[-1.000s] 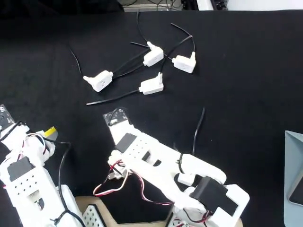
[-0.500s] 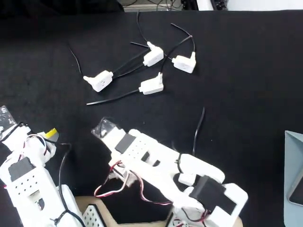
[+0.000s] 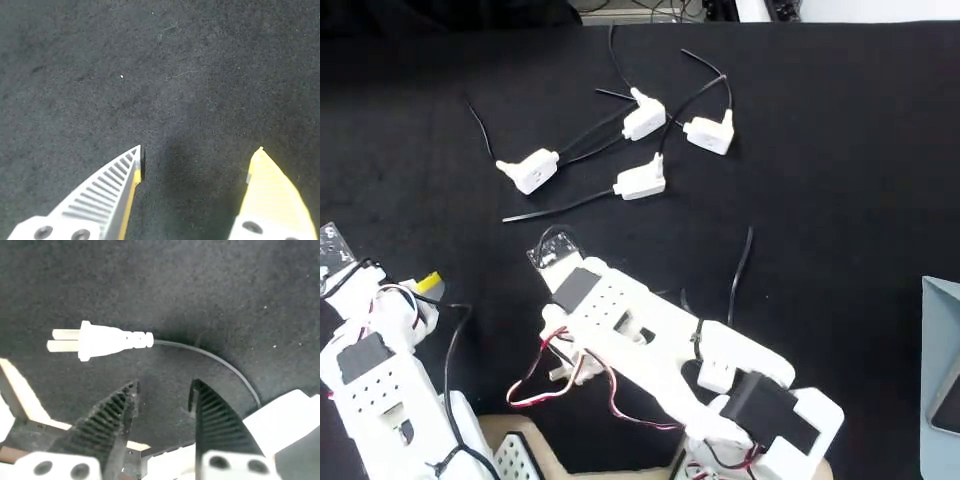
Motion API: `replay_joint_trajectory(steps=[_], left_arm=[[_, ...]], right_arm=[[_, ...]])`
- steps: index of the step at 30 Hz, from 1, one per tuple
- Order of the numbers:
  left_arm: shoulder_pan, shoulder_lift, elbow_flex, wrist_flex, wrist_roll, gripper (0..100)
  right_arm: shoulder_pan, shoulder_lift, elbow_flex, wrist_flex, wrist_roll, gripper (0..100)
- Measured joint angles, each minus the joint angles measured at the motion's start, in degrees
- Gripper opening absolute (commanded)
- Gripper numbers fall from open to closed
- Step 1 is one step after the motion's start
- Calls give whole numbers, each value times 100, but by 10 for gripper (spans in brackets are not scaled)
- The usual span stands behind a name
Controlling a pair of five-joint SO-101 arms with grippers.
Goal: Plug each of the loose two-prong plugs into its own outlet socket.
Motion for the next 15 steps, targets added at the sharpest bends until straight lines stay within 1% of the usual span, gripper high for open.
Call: replay_joint_trajectory(steps=[4, 6, 8, 11, 15], left_arm=[[0, 0, 0, 0, -9, 331], [0, 0, 0, 0, -44, 332], [0, 0, 0, 0, -62, 331], [255, 0, 0, 0, -308, 330], [677, 0, -114, 105, -774, 329]], right_arm=[[35, 0, 62, 0, 0, 163], [273, -26, 62, 0, 0, 163], [571, -246, 70, 0, 193, 163], [1213, -958, 70, 0, 466, 163], [2382, -2286, 70, 9, 888, 166]])
